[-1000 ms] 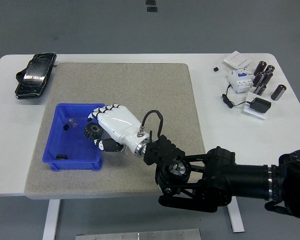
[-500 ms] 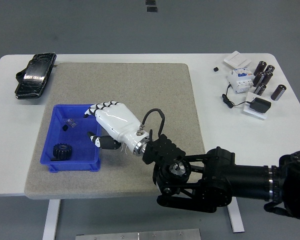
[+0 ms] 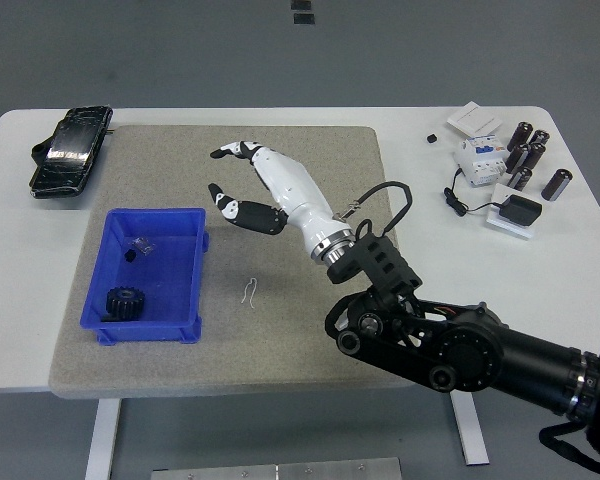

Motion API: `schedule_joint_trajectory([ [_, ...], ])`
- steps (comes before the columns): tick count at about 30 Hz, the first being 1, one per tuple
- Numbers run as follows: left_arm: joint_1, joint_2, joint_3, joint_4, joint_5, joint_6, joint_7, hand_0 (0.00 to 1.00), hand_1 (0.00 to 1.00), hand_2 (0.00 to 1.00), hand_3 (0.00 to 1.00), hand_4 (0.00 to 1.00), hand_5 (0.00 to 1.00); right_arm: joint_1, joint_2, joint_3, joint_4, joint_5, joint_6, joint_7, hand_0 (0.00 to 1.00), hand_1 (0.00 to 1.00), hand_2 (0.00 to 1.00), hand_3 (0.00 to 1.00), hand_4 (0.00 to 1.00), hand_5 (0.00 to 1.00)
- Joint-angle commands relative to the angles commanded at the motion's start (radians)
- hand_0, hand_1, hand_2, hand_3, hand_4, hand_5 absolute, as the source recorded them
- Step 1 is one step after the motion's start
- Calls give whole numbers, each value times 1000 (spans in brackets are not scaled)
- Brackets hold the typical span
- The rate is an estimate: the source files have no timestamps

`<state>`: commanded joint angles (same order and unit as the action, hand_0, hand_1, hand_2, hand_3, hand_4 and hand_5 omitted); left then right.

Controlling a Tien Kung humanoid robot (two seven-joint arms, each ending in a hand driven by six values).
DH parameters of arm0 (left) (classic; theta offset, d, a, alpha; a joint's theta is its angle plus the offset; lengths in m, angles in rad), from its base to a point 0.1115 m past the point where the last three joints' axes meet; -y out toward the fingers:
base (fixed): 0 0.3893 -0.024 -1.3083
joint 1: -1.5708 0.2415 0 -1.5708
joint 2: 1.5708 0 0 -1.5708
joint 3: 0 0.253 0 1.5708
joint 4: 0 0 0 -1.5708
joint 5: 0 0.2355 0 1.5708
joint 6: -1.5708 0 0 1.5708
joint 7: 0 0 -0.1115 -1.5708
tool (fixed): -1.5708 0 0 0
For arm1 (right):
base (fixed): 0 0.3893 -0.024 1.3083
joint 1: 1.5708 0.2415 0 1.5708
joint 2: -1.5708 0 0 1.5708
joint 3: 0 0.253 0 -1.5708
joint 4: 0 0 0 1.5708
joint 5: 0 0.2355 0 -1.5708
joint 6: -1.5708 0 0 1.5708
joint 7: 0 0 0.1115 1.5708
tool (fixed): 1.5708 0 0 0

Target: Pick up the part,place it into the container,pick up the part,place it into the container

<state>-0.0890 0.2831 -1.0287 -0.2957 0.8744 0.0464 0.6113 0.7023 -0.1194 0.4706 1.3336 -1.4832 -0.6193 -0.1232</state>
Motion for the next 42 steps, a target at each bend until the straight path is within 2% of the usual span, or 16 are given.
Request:
schedule_joint_trajectory([
  [4,-1,2,4,2,-6,-1,-3,744,717,714,631,654,441,-59,-68,109,55,90,11,87,735,781,780,724,652,329],
  [5,-2,3,4,2,-7,-1,-3,745,717,714,631,654,441,-75,-88,138,69,110,15,106,731,774,775,724,700,384],
  [9,-2,8,4,3,-7,-3,-2,745,717,714,631,654,441,-136,-150,230,114,143,27,145,731,774,775,724,700,384],
  [15,-1,13,5,4,-8,-6,-1,745,717,714,632,657,439,-253,-223,371,153,194,43,194,731,759,767,724,718,398],
  [18,0,17,6,4,-7,-7,-1,745,717,715,632,660,439,-310,-246,436,164,230,49,220,729,754,766,724,733,420],
  [22,0,22,9,5,-10,-8,-3,745,717,715,632,663,432,-368,-260,516,169,297,60,258,722,745,757,713,735,412],
  [27,4,30,12,6,-13,-9,-5,745,717,715,632,663,432,-411,-258,574,163,351,70,288,722,745,757,713,735,412],
  [42,18,46,14,5,-16,-9,-2,746,718,716,632,673,412,-453,-234,611,159,376,102,306,712,729,754,713,724,378],
])
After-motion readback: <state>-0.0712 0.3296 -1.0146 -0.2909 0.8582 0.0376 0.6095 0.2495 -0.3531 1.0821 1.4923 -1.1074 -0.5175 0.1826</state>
